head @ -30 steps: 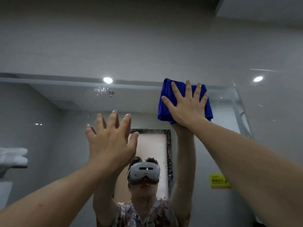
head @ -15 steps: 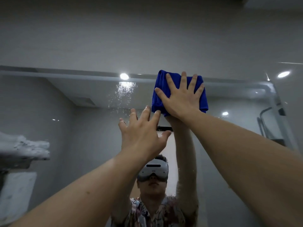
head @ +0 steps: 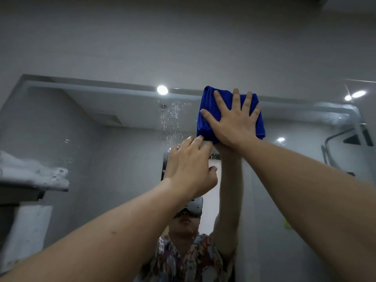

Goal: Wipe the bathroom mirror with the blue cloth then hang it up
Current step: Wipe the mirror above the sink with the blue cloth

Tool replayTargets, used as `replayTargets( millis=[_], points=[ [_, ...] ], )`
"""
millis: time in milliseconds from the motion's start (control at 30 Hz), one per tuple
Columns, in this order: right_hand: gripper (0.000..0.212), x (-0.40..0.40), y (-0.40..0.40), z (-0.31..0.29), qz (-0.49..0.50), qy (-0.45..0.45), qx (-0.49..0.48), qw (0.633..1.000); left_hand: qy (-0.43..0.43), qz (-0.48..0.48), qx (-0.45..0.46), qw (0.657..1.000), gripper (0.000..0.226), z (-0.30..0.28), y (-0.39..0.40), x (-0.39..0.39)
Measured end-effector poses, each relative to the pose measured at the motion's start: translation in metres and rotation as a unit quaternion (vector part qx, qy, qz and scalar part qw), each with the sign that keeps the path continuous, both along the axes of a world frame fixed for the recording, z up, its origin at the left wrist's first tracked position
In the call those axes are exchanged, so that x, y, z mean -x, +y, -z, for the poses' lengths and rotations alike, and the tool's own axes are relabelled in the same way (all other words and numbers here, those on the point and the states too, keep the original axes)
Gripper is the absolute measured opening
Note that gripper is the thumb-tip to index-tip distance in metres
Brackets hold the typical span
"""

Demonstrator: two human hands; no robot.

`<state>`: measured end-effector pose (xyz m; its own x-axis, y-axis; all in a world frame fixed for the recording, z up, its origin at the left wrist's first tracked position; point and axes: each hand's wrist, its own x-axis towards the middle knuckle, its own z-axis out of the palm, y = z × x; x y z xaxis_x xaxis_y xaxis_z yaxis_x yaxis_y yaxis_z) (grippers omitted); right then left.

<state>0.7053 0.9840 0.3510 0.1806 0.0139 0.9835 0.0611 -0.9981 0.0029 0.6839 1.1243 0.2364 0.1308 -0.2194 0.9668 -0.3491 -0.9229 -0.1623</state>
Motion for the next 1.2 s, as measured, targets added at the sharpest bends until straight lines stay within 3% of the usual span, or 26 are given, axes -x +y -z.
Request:
replayTargets(
  millis=[333,567,667,867,1033,1200],
  points=[
    [0.084,-0.001,-0.034,0.003,0.002,-0.007,-0.001,1.0,0.015,-0.053,0.001,0.998,0.077,0.009,-0.014,-0.002],
    [0.085,0.003,-0.159,0.005,0.028,-0.004,-0.086,0.996,-0.009,-0.053,0.032,0.998,0.072,0.024,-0.022,-0.016],
    [0.084,0.003,-0.172,0.006,0.035,-0.003,-0.089,0.995,-0.015,-0.055,0.051,0.997,0.07,0.026,-0.026,-0.022],
    [0.089,0.001,-0.134,0.007,0.02,-0.007,-0.075,0.997,-0.032,-0.053,0.047,0.997,0.071,0.027,-0.023,-0.026],
    [0.086,-0.003,-0.061,0.008,0.001,-0.019,-0.024,1.0,-0.024,-0.045,0.024,0.998,0.07,0.023,-0.012,-0.022],
    [0.086,-0.005,0.022,0.011,-0.013,-0.02,0.016,1.0,-0.038,-0.04,0.067,0.996,0.066,0.021,0.029,-0.015]
  ],
)
